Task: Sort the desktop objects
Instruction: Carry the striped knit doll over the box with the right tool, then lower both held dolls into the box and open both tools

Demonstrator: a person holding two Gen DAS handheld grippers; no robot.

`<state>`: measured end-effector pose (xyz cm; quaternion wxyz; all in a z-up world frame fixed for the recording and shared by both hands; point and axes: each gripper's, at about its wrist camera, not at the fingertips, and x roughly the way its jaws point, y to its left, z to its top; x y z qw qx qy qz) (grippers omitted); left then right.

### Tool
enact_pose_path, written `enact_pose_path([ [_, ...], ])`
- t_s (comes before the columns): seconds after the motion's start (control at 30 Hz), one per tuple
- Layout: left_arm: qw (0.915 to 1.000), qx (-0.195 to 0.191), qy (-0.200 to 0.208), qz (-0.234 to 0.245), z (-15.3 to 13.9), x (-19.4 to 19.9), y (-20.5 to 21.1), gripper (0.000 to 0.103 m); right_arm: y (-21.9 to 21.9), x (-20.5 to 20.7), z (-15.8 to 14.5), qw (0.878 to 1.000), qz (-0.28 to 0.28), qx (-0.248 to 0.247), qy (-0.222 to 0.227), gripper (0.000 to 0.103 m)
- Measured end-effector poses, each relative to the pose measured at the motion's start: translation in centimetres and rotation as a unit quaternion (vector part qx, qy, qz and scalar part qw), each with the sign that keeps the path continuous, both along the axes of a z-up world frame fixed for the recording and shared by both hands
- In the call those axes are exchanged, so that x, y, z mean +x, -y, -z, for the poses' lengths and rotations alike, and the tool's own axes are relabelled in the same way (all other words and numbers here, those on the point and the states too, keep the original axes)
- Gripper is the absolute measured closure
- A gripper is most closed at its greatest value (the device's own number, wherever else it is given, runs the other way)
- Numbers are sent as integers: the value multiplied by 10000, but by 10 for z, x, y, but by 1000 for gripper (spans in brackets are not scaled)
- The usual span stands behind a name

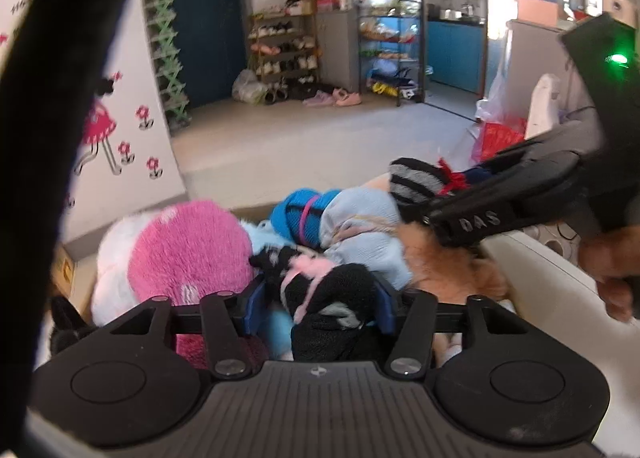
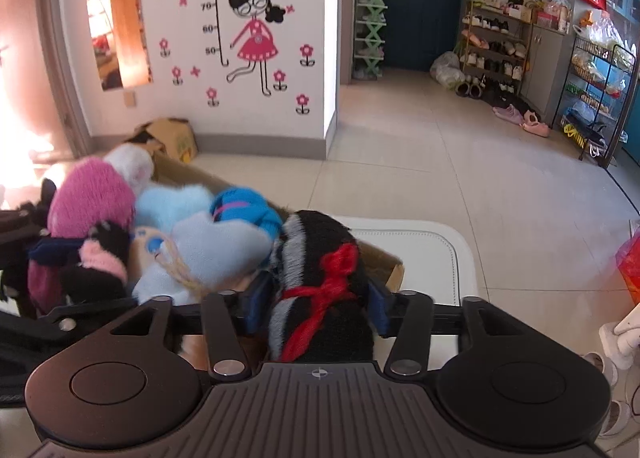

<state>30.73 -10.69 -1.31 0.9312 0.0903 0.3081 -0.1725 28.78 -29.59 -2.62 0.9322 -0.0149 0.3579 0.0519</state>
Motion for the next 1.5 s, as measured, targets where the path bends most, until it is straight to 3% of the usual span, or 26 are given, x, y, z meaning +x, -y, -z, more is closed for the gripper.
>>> enact_pose_path([
  [0.17,9999,118,59,42,-5,-10,1,53,-2,-5,-4,10000,0,-55,60,37],
  [1.07,9993,-126,295,170,-24,-32,-8,52,7,-12,-16,9996,127,-47,259,29],
  [1.5,9988,-324,318,170,-25,-36,-15,52,20,-19,-24,9960,480,398,634,30],
])
